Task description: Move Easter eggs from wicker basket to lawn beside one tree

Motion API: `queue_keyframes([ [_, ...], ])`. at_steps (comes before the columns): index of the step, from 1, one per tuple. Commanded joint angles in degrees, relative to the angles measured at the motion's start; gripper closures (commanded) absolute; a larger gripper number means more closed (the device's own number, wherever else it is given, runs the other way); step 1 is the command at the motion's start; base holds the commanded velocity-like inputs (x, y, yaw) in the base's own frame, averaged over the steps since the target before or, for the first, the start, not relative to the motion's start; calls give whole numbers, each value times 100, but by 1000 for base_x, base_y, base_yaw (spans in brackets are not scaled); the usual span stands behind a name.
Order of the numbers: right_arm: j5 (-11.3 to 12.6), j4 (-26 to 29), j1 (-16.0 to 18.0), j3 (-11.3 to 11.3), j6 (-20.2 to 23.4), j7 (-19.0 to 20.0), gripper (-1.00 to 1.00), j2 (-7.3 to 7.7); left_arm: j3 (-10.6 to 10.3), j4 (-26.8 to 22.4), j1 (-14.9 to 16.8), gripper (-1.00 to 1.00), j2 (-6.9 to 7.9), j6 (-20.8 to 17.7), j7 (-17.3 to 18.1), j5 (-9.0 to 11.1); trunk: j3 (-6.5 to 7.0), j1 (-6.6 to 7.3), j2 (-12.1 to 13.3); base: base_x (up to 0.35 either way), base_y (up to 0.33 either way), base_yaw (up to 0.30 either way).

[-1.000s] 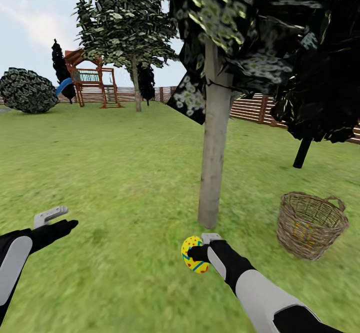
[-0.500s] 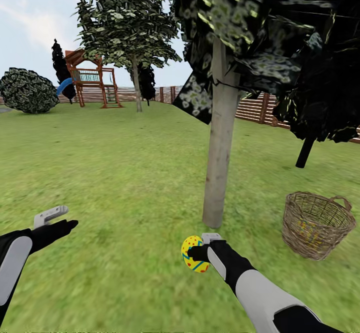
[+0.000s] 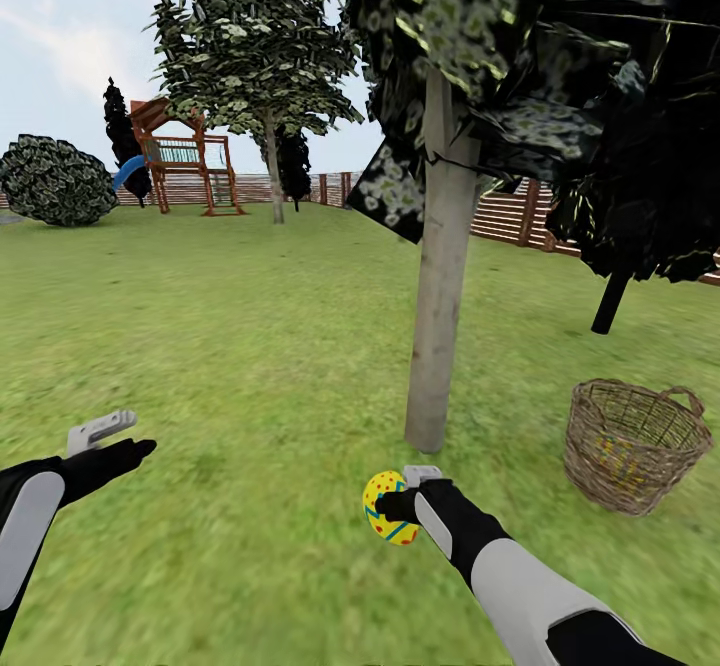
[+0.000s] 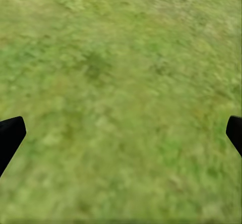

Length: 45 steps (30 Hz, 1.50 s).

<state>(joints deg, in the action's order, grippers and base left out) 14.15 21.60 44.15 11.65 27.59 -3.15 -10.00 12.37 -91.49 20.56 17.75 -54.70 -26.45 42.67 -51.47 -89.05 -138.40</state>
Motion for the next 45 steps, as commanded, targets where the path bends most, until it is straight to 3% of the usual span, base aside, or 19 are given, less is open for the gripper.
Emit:
queue_keyframes([
  [1, 46, 8, 5, 23, 30, -33, 100, 0, 2, -7, 17, -100, 1, -32, -53, 62, -25, -21, -44, 0, 0, 0],
  [9, 45, 18, 17, 13, 58, -77, 100, 0, 40, -15, 264, -100, -66, -447, -53, 107, -168, -197, -365, 0, 0, 0],
  [12, 51, 22, 176, 12, 61, -94, 100, 0, 45, -15, 303, -100, -75, -484, -53, 109, -222, -262, -484, 0, 0, 0],
  [17, 53, 20, 323, 12, 62, -120, 100, 0, 52, -10, 326, -100, -78, -497, -53, 112, -333, -275, -491, 0, 0, 0],
  [38, 61, 18, 371, -17, 57, -136, 100, 0, 55, -9, 326, -100, -78, -493, -61, 110, -798, -329, -519, 0, 0, 0],
  [40, 114, 12, 503, -26, 60, -140, 100, 0, 54, -9, 326, -100, -77, -489, -61, 110, -843, -334, -522, 0, 0, 0],
  [45, 508, 9, 737, -31, 247, -149, 100, 0, 125, -9, 326, -100, -61, -462, -65, 110, -953, -347, -528, 0, 0, 0],
])
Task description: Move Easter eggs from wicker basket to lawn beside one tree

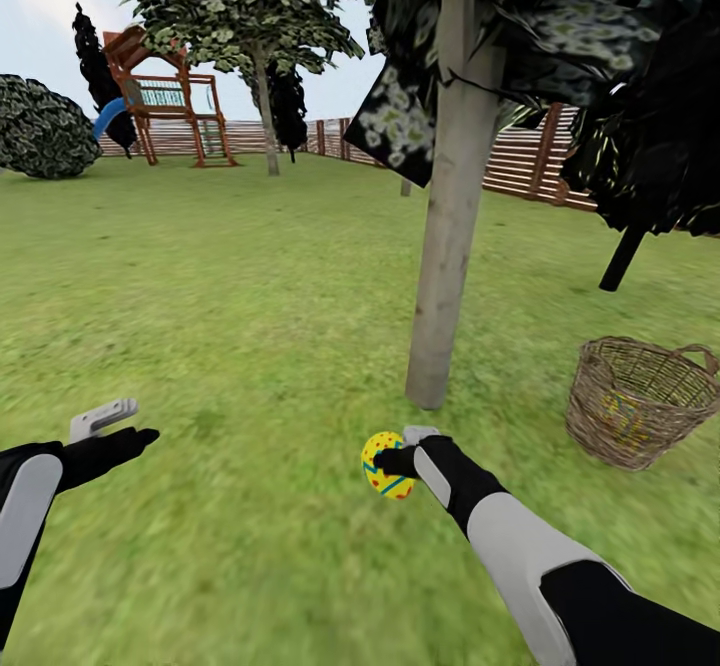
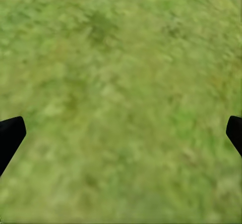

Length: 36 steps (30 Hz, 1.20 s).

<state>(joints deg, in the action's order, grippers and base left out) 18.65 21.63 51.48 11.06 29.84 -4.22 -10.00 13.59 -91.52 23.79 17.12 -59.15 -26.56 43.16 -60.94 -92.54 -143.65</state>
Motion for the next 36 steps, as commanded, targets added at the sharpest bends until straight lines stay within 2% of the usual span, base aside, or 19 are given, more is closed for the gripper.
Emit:
queue_keyframes([
  [1, 84, 6, 26, 28, 101, -42, 100, 0, 16, -6, 3, -100, 4, -14, -56, 61, -29, -1, -4, 0, 0, 0],
  [7, 118, -4, 89, 7, 233, -48, 100, 0, 36, -6, 7, -100, 13, -9, -59, 61, -162, -17, -12, 0, 0, 0],
  [11, 132, -1, 115, 2, 240, -343, 100, 0, 38, -6, 7, -100, 24, -9, -60, 61, -250, -27, -18, 0, 0, 0],
  [15, 171, -117, 469, -5, 269, -668, 100, 0, 38, -6, 9, -100, 39, -15, -60, 61, -339, -37, -23, 0, 0, 0],
  [19, 213, -145, 800, -13, 800, -787, 100, 0, 38, -6, 6, -100, 45, -17, -60, 61, -427, -47, -28, 0, 0, 0],
  [21, 239, -152, 955, -15, 928, -806, 100, 0, 38, -6, 4, -100, 45, -17, -60, 61, -472, -53, -31, 0, 0, 0],
  [24, 515, -164, 1082, -16, 1005, -896, 100, 0, 38, -6, 3, -100, 47, -17, -61, 61, -538, -60, -35, 0, 0, 0],
  [28, 990, -167, 1126, -11, 1028, -1233, 100, 0, 39, -6, 3, -100, 53, -18, -66, 61, -538, -60, -35, 0, 0, 0],
  [31, 1088, -168, 1134, -9, 1031, -1314, 100, 0, 44, -6, 3, -100, 54, -18, -68, 61, -605, -68, -39, 0, 0, 0],
  [36, 1119, -188, 1136, -8, 1032, -1342, 100, 0, 46, -6, 7, -100, 54, -19, -68, 61, -715, -81, -46, 0, 0, 0],
])
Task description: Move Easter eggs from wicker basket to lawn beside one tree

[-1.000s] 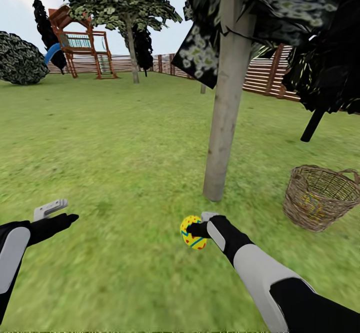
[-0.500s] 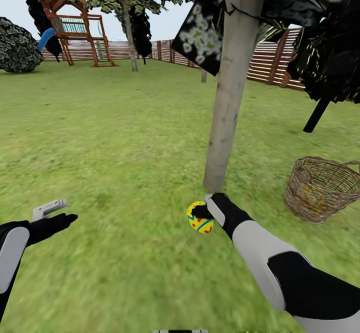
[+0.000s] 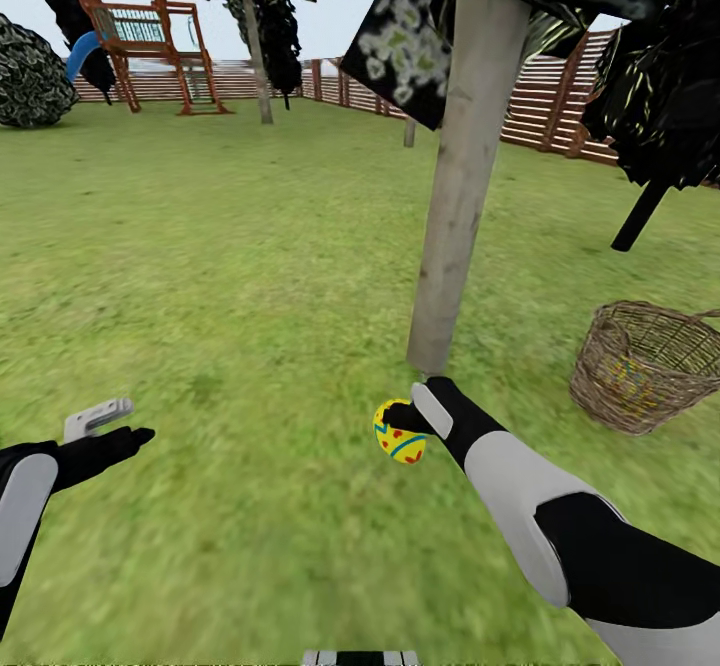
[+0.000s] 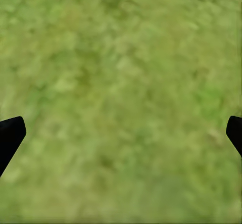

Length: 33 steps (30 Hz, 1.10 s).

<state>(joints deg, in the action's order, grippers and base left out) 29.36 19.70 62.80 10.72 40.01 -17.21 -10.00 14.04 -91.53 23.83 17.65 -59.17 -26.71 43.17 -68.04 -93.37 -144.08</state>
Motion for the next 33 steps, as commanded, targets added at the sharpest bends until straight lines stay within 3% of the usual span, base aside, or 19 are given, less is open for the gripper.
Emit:
queue_keyframes([
  [1, 47, -50, 4, 31, 13, -44, 100, 0, 1, -7, 4, -100, 8, -31, -54, 60, -28, -1, -4, 0, 0, 0],
  [6, 44, -143, 1, 41, 8, -49, 100, 0, 2, -12, 43, -100, 28, -59, -54, 65, -139, -14, -11, 0, 0, 0],
  [8, 40, -156, 1, 53, 7, -52, 100, 0, 2, -13, 218, -100, 56, -83, -57, 65, -183, -19, -13, 0, 0, 0],
  [12, 28, -193, -3, 64, 7, -54, 100, 0, -3, -14, 590, -100, 312, -83, -64, 63, -272, -29, -19, 0, 0, 0],
  [15, 9, -211, -4, 72, 0, -54, 100, 0, -6, -14, 773, -100, 386, -83, -60, 60, -338, -37, -23, 0, 0, 0],
  [21, -46, -231, -5, 95, -74, -44, 100, 3, 2, -11, 806, -100, 400, -83, -32, 60, -471, -53, -31, 0, 0, 0],
  [33, -62, -229, -16, 105, -166, -21, 100, 41, -7, -6, 807, -100, 422, -83, -1, 60, -471, -53, -31, 97, 0, 0],
])
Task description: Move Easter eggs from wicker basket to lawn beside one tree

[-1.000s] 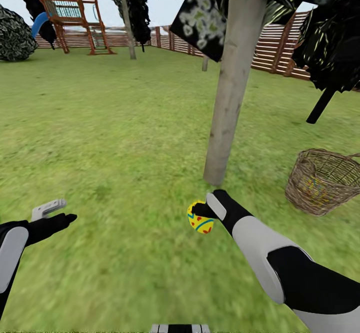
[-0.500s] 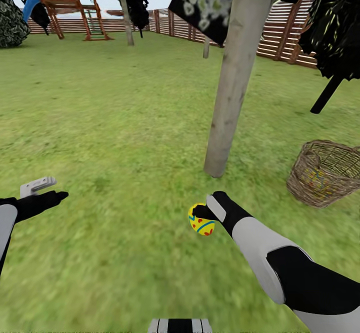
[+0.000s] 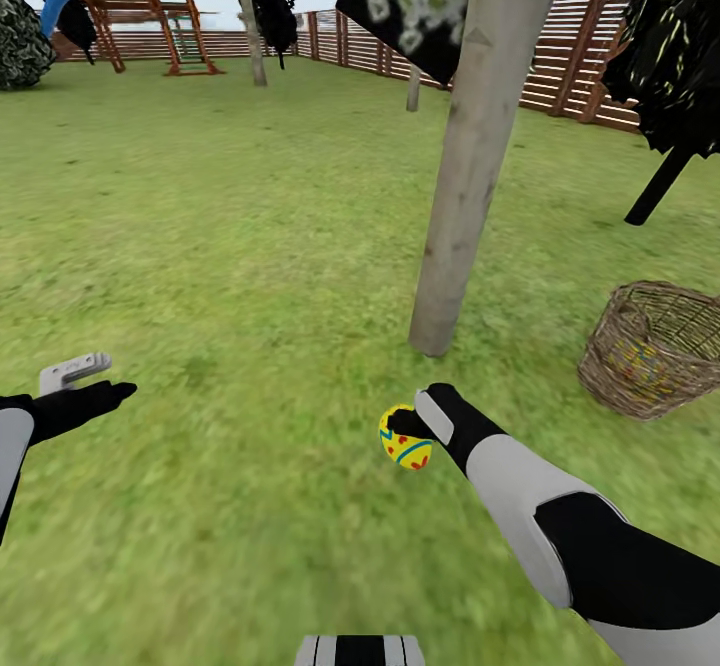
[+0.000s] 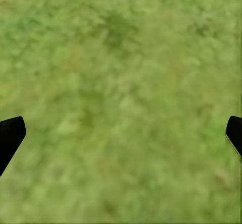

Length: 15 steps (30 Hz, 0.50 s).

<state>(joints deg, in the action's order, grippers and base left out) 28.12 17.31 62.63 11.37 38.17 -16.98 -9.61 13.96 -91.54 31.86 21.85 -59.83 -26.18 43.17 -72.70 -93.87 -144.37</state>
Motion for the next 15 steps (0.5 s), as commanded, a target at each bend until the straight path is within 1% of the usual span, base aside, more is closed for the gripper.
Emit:
queue_keyframes([
  [1, 62, 9, -4, 44, -30, -40, 100, 3, 1, -5, 4, -100, 2, -17, -54, 60, -5, -2, -2, 316, 0, 0],
  [4, 62, 8, -20, 43, -261, -31, 100, 3, 2, -4, 4, -100, 3, -17, -54, 56, -5, -2, -2, 330, 0, 0],
  [9, 68, 9, -30, 41, -352, -28, 100, 4, 2, -4, 4, -100, 7, -17, -54, 52, -5, -2, -2, 310, 0, 0],
  [11, 70, 9, -31, 41, -358, -28, 100, 3, 2, -4, 4, -100, 10, -17, -54, 51, -5, -2, -2, 116, 0, 0],
  [15, 71, 2, -31, 45, -362, -27, 100, 3, 2, -4, 4, -100, 11, -17, -54, 51, -5, -2, -2, 34, 0, 0],
])
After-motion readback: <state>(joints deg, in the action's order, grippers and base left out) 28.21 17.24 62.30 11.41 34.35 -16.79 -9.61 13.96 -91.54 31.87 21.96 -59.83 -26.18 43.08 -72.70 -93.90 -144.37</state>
